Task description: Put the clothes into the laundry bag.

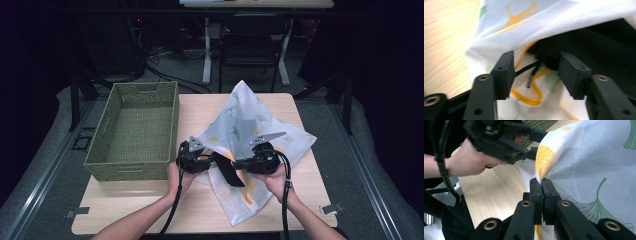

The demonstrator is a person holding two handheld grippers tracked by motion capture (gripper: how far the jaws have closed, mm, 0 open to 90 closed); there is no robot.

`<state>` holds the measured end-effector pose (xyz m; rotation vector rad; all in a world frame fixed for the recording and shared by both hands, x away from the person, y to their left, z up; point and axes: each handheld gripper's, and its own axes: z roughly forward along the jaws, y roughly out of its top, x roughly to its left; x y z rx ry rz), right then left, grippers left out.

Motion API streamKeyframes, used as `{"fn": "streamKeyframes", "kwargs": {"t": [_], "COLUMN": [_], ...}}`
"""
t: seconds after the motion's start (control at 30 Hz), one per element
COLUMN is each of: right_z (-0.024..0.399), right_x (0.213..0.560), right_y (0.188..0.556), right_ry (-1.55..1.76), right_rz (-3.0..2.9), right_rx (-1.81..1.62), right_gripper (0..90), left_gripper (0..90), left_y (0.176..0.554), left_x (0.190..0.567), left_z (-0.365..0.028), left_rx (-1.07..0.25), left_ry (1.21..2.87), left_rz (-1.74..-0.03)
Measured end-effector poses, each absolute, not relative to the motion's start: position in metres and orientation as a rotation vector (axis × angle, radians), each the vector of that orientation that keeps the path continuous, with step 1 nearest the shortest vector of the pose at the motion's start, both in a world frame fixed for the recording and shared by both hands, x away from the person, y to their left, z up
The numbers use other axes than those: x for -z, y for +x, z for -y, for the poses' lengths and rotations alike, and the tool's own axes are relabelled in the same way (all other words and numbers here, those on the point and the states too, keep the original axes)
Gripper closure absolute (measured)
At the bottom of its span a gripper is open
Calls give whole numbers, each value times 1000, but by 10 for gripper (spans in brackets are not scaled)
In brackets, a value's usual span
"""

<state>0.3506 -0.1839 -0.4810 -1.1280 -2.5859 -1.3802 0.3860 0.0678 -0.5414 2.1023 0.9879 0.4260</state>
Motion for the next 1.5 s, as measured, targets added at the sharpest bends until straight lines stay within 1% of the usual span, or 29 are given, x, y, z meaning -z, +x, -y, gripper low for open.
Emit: {"fn": "streamKeyframes", "kwargs": {"t": [0.03, 0.07, 0.13, 0.2, 0.23, 0.3, 0.37, 0.4, 0.5, 0.57, 0.6, 0.67, 0.7, 0.73, 0.77, 0.8, 1.03, 1.07, 1.13, 1.17, 1.2, 1.23, 1.27, 1.3, 1.37, 1.4, 1.43, 1.47, 1.5], "right_z": [184, 184, 185, 185, 184, 183, 182, 182, 182, 182, 182, 182, 183, 184, 185, 185, 196, 199, 200, 200, 199, 199, 198, 196, 196, 195, 194, 194, 194], "right_x": [481, 481, 482, 482, 482, 482, 483, 483, 482, 483, 483, 483, 483, 482, 482, 482, 478, 479, 480, 480, 480, 480, 480, 480, 480, 481, 481, 481, 482], "right_y": [351, 351, 351, 352, 352, 352, 351, 351, 351, 351, 351, 351, 351, 351, 350, 350, 348, 348, 348, 348, 348, 348, 348, 348, 349, 349, 349, 349, 349], "right_ry": [-1127, -1129, -1132, -1134, -1133, -1129, -1120, -1119, -1112, -1110, -1110, -1107, -1107, -1107, -1107, -1107, -1125, -1129, -1130, -1130, -1131, -1130, -1123, -1119, -1114, -1110, -1115, -1115, -1114], "right_rz": [2591, 2589, 2597, 2595, 2600, 2600, 2608, 2609, 2609, 2612, 2612, 2613, 2613, 2614, 2613, 2613, 2613, 2610, 2612, 2612, 2614, 2614, 2618, 2618, 2619, 2620, 2619, 2619, 2618], "right_rx": [1377, 1379, 1376, 1374, 1370, 1367, 1367, 1363, 1363, 1360, 1360, 1358, 1354, 1351, 1354, 1354, 1350, 1349, 1342, 1342, 1337, 1337, 1340, 1336, 1334, 1333, 1327, 1327, 1327], "right_gripper": [886, 886, 887, 886, 886, 887, 886, 886, 886, 886, 886, 886, 886, 887, 886, 886, 886, 886, 886, 886, 886, 886, 886, 886, 886, 886, 886, 886, 886], "left_gripper": [504, 530, 551, 545, 527, 534, 536, 574, 588, 656, 656, 749, 816, 842, 846, 892, 887, 885, 873, 836, 836, 797, 775, 743, 734, 720, 685, 685, 661], "left_y": [389, 391, 391, 393, 395, 396, 398, 400, 402, 402, 402, 401, 400, 399, 397, 397, 379, 373, 367, 367, 366, 367, 369, 376, 378, 381, 384, 385, 387], "left_x": [546, 549, 555, 559, 563, 564, 567, 570, 574, 578, 578, 578, 578, 578, 578, 578, 578, 578, 574, 574, 569, 566, 564, 562, 564, 565, 569, 572, 574], "left_z": [-68, -67, -63, -61, -60, -60, -58, -57, -56, -56, -56, -56, -55, -55, -56, -56, -58, -57, -56, -56, -57, -58, -59, -60, -59, -59, -58, -57, -57], "left_rx": [-428, -449, -463, -475, -481, -494, -497, -479, -458, -440, -428, -415, -410, -402, -395, -395, -315, -256, -269, -269, -300, -322, -351, -353, -370, -351, -342, -351, -340], "left_ry": [2109, 2150, 2176, 2187, 2175, 2167, 2149, 2162, 2159, 2162, 2162, 2166, 2174, 2179, 2176, 2176, 2190, 2190, 2206, 2206, 2196, 2190, 2179, 2192, 2183, 2197, 2210, 2216, 2217], "left_rz": [-1013, -1012, -1015, -1039, -1061, -1065, -1090, -1089, -1104, -1113, -1103, -1088, -1075, -1067, -1067, -1067, -1013, -970, -931, -931, -921, -913, -914, -917, -930, -932, -940, -950, -967]}}
